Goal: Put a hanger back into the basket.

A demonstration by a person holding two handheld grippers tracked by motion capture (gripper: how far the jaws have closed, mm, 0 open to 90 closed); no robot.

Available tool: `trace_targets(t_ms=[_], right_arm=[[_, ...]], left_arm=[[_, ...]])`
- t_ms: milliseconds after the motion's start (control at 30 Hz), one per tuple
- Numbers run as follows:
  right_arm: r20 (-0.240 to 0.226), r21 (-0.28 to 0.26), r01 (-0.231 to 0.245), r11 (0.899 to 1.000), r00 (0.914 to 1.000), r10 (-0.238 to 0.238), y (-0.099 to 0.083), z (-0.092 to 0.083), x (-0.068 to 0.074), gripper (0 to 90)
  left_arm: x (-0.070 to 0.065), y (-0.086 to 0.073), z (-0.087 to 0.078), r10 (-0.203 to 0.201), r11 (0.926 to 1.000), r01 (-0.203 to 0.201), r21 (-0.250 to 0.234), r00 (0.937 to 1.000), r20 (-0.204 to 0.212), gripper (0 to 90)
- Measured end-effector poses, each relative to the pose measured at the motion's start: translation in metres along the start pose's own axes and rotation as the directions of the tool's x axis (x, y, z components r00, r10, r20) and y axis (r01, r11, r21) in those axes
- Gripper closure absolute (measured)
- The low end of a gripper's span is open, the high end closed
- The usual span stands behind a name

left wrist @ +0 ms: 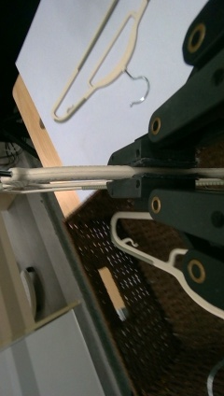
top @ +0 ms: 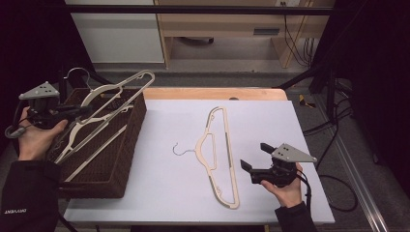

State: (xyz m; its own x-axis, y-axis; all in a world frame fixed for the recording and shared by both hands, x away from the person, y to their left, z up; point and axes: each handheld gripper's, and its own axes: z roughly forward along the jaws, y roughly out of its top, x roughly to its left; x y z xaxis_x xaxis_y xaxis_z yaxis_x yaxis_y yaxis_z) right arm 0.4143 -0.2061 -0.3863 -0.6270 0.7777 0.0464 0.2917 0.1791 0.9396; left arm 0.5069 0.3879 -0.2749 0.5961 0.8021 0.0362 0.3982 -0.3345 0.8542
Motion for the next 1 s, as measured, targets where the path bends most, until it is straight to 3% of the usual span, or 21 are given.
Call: trace_targets(t_ms=[33,300,567,667,800,1000], right_arm=[[0.002,0.0,0.0,1.0,1.0,0.0,0.0,0.0,0.0,10.1],[-0.001,0.003,-0.003,1.0,1.0,0.003,0.0,0.001,0.001,10.1],[-0.004,0.008,0.01,1.0,0.9999,-0.01,-0.001,0.002,0.001,10.0],[-0.002,0.008,0.005,1.0,1.0,-0.005,-0.001,0.003,0.001,9.9],[-0.005,0.012,0.007,1.0,1.0,-0.007,-0.001,0.004,0.002,9.7],[-0.01,0.014,0.006,1.0,0.9999,-0.006,-0.001,0.005,0.003,9.5]], left_arm=[[0.007,-0.007,-0.001,-0.023,0.9997,0.023,0.004,0.9997,-0.012,86.3],[0.033,-0.037,-0.01,-0.096,0.9948,0.098,0.03,0.9944,-0.045,86.3],[0.037,-0.058,-0.011,-0.093,0.9917,0.095,0.086,0.9952,-0.029,86.3],[0.034,-0.064,-0.007,-0.097,0.9905,0.097,0.098,0.9952,0.003,86.3],[0.033,-0.074,0.008,-0.119,0.9832,0.119,0.138,0.9928,-0.006,86.3],[0.036,-0.095,0.032,-0.178,0.9608,0.178,0.212,0.9838,-0.02,86.1]])
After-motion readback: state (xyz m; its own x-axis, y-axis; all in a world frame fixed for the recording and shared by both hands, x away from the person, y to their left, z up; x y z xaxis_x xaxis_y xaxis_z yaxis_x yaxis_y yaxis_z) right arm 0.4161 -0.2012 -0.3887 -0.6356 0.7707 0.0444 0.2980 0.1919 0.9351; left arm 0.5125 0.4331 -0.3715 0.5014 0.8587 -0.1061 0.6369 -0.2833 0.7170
